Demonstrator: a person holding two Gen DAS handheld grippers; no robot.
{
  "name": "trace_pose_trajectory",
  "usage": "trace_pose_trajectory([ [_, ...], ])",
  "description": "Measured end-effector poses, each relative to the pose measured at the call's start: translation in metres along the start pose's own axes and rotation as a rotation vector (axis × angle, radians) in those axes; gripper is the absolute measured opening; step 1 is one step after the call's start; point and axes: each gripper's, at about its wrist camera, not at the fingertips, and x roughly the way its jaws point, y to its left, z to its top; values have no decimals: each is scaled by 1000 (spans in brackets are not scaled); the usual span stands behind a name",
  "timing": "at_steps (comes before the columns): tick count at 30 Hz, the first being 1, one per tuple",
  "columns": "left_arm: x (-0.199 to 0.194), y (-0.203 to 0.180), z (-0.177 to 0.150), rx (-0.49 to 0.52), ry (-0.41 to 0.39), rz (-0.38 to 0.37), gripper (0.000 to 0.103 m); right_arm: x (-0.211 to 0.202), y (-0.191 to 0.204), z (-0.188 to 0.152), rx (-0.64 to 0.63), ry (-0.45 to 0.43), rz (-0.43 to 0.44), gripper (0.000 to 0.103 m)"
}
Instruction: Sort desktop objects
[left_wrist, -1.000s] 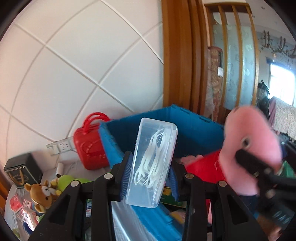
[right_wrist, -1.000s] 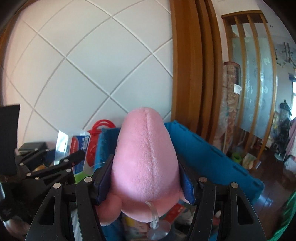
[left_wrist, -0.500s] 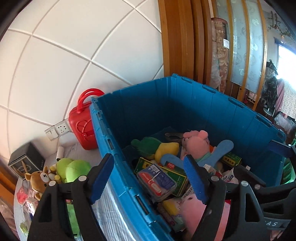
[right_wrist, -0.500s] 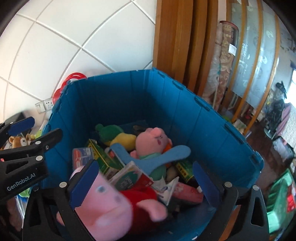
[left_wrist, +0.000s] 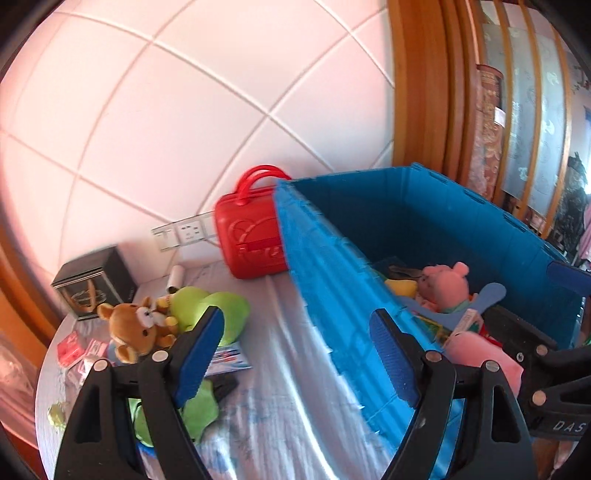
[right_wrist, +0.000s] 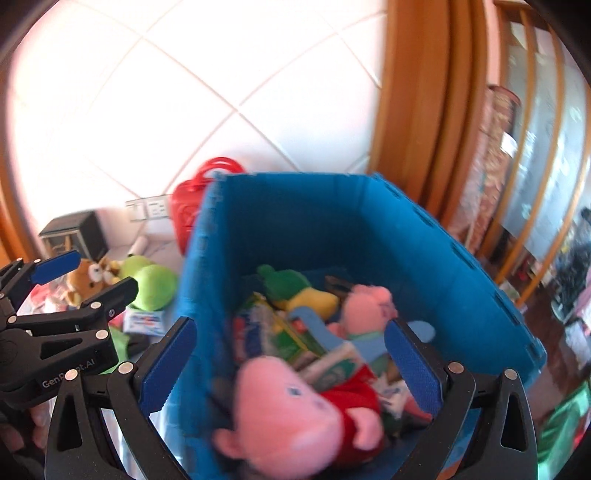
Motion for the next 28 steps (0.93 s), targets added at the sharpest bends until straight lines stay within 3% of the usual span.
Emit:
trace_pose_trajectory([
  [4,-25,35,-18,-25,-39,48,81,-10,32,-1,-32,-26,22,103],
  [15,-73,131,-98,-106,17,95,81,-59,129,-61,-70,-25,106,103],
  [23,-113,149,-141,-98,28,105,81,-86,160,-105,-54,-4,32,103],
  [28,-130,156,-166,-111,43,109,81,-96,173,-127,-51,23,40,103],
])
